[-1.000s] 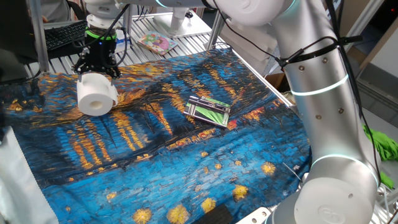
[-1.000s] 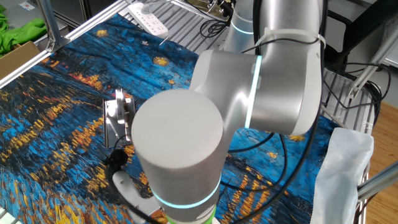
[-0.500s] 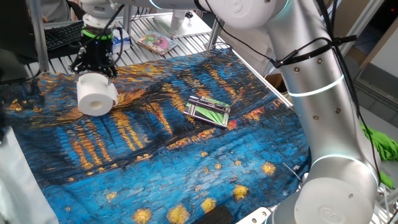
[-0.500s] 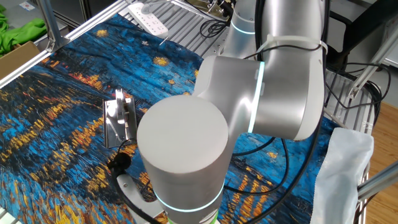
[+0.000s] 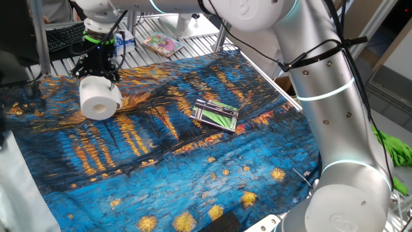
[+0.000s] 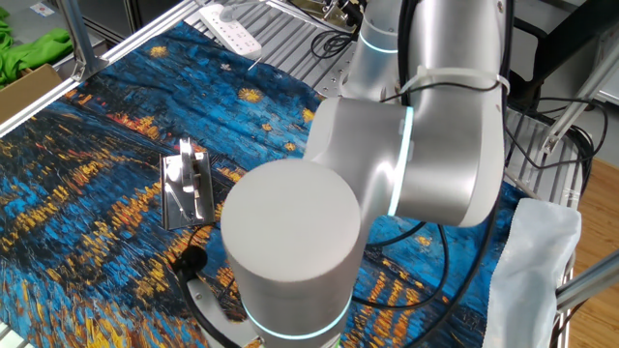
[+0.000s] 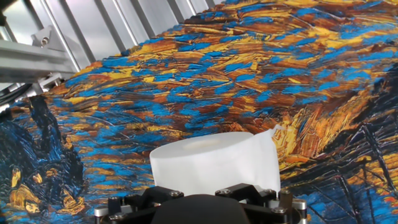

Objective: Put the toilet paper on its holder

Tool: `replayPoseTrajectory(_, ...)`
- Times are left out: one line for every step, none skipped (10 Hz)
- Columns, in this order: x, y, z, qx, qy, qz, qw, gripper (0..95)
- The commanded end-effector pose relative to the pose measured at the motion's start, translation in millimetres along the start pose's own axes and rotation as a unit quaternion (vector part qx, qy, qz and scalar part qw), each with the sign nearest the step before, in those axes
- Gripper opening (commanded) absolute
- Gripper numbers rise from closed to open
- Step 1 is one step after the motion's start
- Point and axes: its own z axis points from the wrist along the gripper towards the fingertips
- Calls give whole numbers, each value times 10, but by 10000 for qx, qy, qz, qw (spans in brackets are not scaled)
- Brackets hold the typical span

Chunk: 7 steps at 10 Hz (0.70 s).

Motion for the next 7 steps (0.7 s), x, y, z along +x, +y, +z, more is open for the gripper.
replayPoseTrajectory(2,2,9,80,-42,-107,9999,950)
replayPoseTrajectory(2,3,12,116,-59,-133,9998,950)
replayPoseTrajectory(1,1,14,204,-89,-217,9995,950)
replayPoseTrajectory(8,-4,17,312,-105,-276,9991,950)
replayPoseTrajectory(17,-14,28,411,-151,-418,9982,950)
replayPoseTrajectory(17,-21,34,563,-199,-522,9969,950)
replayPoseTrajectory(21,-25,37,464,-166,-457,9977,950)
